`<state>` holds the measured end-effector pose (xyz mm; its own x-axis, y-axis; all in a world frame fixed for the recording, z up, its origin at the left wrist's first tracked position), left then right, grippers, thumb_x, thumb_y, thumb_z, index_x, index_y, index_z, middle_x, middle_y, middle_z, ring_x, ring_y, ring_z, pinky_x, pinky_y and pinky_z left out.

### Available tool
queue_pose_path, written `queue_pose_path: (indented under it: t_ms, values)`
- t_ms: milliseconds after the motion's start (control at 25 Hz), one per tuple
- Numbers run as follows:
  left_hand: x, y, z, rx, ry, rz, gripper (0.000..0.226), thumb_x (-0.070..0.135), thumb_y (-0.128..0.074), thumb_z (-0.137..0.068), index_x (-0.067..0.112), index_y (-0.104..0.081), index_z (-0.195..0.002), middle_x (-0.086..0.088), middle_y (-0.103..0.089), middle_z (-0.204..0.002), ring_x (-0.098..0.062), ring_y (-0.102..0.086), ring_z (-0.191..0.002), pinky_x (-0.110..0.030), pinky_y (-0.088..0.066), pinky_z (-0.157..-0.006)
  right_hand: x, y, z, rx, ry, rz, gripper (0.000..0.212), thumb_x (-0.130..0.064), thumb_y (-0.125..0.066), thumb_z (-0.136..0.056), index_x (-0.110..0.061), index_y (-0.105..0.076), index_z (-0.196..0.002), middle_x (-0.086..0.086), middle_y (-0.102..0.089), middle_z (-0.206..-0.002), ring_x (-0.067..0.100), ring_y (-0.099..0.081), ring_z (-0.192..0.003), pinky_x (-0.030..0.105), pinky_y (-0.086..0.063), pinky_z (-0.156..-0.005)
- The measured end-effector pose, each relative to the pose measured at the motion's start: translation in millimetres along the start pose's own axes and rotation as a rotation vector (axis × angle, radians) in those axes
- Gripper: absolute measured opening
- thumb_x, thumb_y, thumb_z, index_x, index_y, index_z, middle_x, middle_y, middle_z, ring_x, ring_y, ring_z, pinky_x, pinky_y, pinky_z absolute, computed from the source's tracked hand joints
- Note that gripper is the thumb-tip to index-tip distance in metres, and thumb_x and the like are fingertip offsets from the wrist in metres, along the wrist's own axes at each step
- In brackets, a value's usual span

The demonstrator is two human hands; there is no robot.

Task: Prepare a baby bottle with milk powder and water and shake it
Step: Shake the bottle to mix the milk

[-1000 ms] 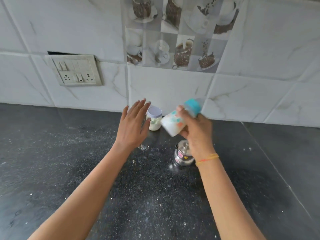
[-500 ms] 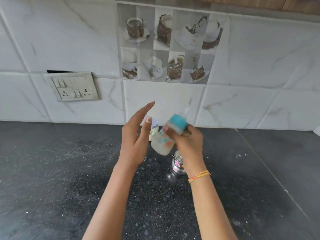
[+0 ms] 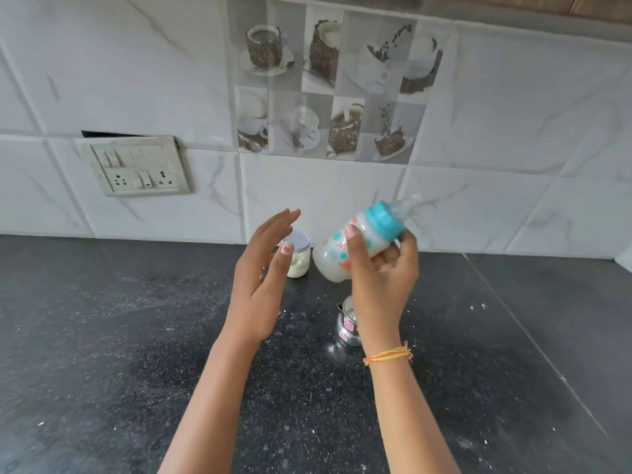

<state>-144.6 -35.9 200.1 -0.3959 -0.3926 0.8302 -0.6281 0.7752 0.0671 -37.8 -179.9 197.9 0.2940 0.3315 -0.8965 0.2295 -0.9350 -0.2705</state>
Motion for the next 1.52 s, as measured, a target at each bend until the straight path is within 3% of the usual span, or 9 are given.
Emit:
queue_pose_path:
  t_ms: [160,280,440,640,840,1041,1161,1361,1521]
  values:
    - [-9,-1,2,-0.011,0.054,0.049,0.044,0.042,-0.045,-0.094,0.031,-0.054,-0.135,0.010,-0.056,-0.138,-0.012,-0.052,-0.129,-0.030,-0.048,-0.098,25,-25,19,-0.279,-0.041,0.336,0.053,-0.022,-0.087,-0.066,-0.016,-0.061,-0.112,-0.005,-0.073,-0.099,0.006,-0.071,-0.087,0.034,-0.059,-0.079]
    - [-20,-11,5,-0.087,0.150,0.107,0.052,0.041,-0.058,-0.086,0.033,-0.051,-0.137,0.009,-0.060,-0.133,-0.011,-0.058,-0.122,-0.028,-0.051,-0.094,28,-26,28,-0.250,-0.059,0.235,0.051,-0.014,-0.084,-0.072,-0.016,-0.059,-0.116,-0.005,-0.073,-0.102,0.005,-0.071,-0.091,0.027,-0.059,-0.080]
    - [-37,-23,10,-0.125,0.257,0.120,0.047,0.024,-0.072,-0.082,0.020,-0.058,-0.127,-0.001,-0.070,-0.111,-0.017,-0.069,-0.101,-0.031,-0.055,-0.085,34,-30,32,-0.276,-0.027,0.373,0.046,-0.016,-0.082,-0.073,-0.023,-0.050,-0.105,-0.008,-0.073,-0.093,-0.004,-0.069,-0.083,0.014,-0.054,-0.070]
    - [-68,-17,7,-0.012,0.347,0.118,0.039,0.030,-0.076,-0.078,0.018,-0.067,-0.113,-0.003,-0.074,-0.102,-0.022,-0.070,-0.097,-0.047,-0.057,-0.088,64,-31,25,-0.483,-0.216,0.192,0.047,0.000,-0.075,-0.074,-0.017,-0.052,-0.112,-0.009,-0.069,-0.103,0.004,-0.069,-0.095,0.024,-0.056,-0.081]
    - [-114,-21,-20,0.024,0.421,0.076,0.037,0.027,-0.076,-0.081,0.019,-0.064,-0.115,-0.001,-0.071,-0.105,-0.017,-0.069,-0.093,-0.039,-0.057,-0.085,118,-23,-23,-0.498,-0.436,0.089,0.034,0.016,-0.050,-0.081,-0.006,-0.062,-0.103,0.011,-0.068,-0.099,0.020,-0.066,-0.096,0.031,-0.053,-0.086]
    - [-175,-36,-63,0.005,0.489,0.104,0.037,0.020,-0.072,-0.087,0.017,-0.059,-0.122,-0.004,-0.067,-0.112,-0.011,-0.064,-0.090,-0.028,-0.052,-0.080,192,-7,-94,-0.328,-0.588,0.336,0.019,0.004,-0.056,-0.086,-0.012,-0.065,-0.090,0.012,-0.070,-0.093,0.019,-0.067,-0.085,0.032,-0.053,-0.084]
    - [-214,-46,-87,0.012,0.531,0.080,0.039,0.018,-0.071,-0.087,0.013,-0.057,-0.123,-0.006,-0.064,-0.114,-0.010,-0.062,-0.088,-0.026,-0.050,-0.078,247,4,-143,-0.286,-0.537,0.756,0.016,-0.004,-0.057,-0.084,-0.014,-0.067,-0.091,0.009,-0.067,-0.097,0.018,-0.062,-0.083,0.029,-0.050,-0.081]
    - [-271,-65,-100,-0.047,0.616,0.079,0.044,0.017,-0.074,-0.085,0.019,-0.056,-0.126,-0.004,-0.063,-0.116,-0.019,-0.063,-0.098,-0.035,-0.053,-0.088,323,4,-180,-0.533,-0.443,1.482,0.060,-0.029,-0.069,-0.083,-0.026,-0.045,-0.138,0.011,-0.035,-0.143,0.035,-0.041,-0.126,0.045,-0.043,-0.101]
    - [-285,-72,-97,-0.075,0.626,0.035,0.047,0.017,-0.075,-0.084,0.016,-0.056,-0.127,-0.004,-0.065,-0.116,-0.026,-0.064,-0.105,-0.039,-0.053,-0.091,340,-7,-180,-0.613,-0.420,1.458,0.047,-0.019,-0.066,-0.086,-0.018,-0.053,-0.132,0.012,-0.052,-0.135,0.034,-0.051,-0.121,0.040,-0.046,-0.100]
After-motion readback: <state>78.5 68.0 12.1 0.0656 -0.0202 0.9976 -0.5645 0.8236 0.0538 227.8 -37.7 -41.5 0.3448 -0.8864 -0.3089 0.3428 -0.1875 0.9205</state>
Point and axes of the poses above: each hand's wrist, its own z-axis away from the middle knuckle, its own y-axis out of the back of the hand, x = y × z, the point moved 8 cm from there along -z, towards the middle knuckle
